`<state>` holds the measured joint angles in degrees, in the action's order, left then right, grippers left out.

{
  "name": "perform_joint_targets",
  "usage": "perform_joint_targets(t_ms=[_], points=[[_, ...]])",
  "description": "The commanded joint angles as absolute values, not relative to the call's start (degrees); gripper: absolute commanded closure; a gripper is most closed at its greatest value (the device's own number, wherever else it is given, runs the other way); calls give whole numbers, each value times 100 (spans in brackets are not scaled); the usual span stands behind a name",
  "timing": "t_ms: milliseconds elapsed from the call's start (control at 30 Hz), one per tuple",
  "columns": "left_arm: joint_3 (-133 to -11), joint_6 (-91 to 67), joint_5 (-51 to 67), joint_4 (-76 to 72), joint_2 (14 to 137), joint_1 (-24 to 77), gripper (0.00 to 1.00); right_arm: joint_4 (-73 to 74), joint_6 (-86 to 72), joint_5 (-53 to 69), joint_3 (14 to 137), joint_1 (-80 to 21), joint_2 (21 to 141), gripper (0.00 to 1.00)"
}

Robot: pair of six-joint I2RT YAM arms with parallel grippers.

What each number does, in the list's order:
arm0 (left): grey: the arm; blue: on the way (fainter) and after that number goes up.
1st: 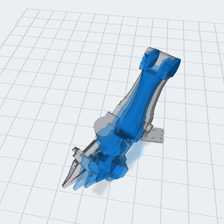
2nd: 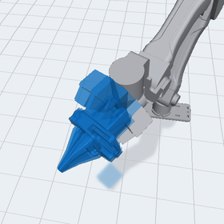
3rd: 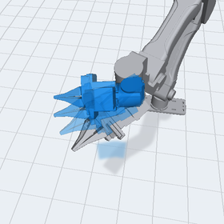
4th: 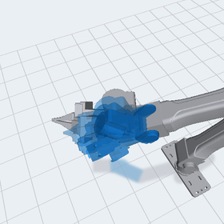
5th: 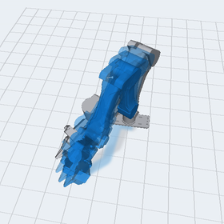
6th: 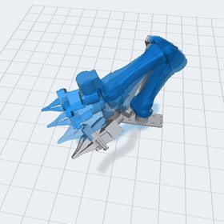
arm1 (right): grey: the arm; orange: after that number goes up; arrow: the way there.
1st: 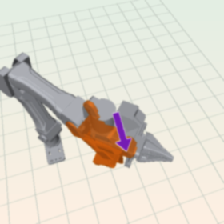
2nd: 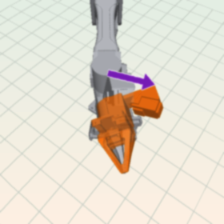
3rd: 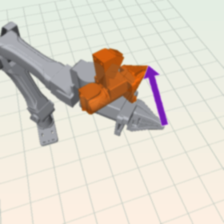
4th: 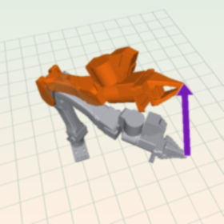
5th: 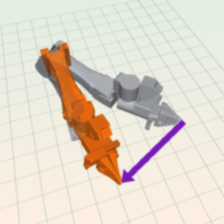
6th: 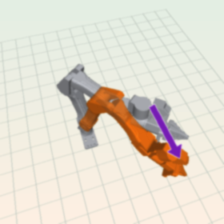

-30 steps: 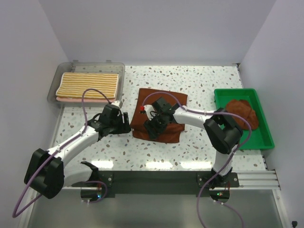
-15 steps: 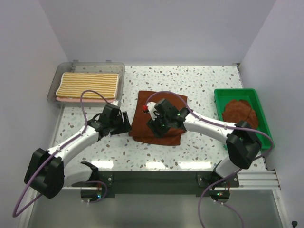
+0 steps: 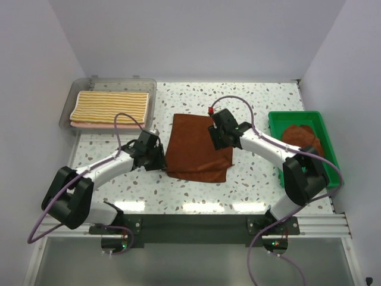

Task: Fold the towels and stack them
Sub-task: Fold the towel

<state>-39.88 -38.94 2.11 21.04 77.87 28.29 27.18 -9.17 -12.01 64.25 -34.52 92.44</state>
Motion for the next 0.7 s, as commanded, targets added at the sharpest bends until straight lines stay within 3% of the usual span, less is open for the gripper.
perform_joint_targets(t_ms=[0, 367, 667], points=[[-4096, -3824, 124, 2004, 7954, 2953, 55, 2698, -1239, -1792, 6776, -3445, 9587, 49], [-4025, -3595, -386, 2346, 8200, 3173, 58, 2795, -1494, -1600, 6575, -3393, 9844, 51], [-3964, -3489, -562, 2514, 8130, 3173, 59, 2848, -1564, -1327, 6056, -3401, 9528, 63]])
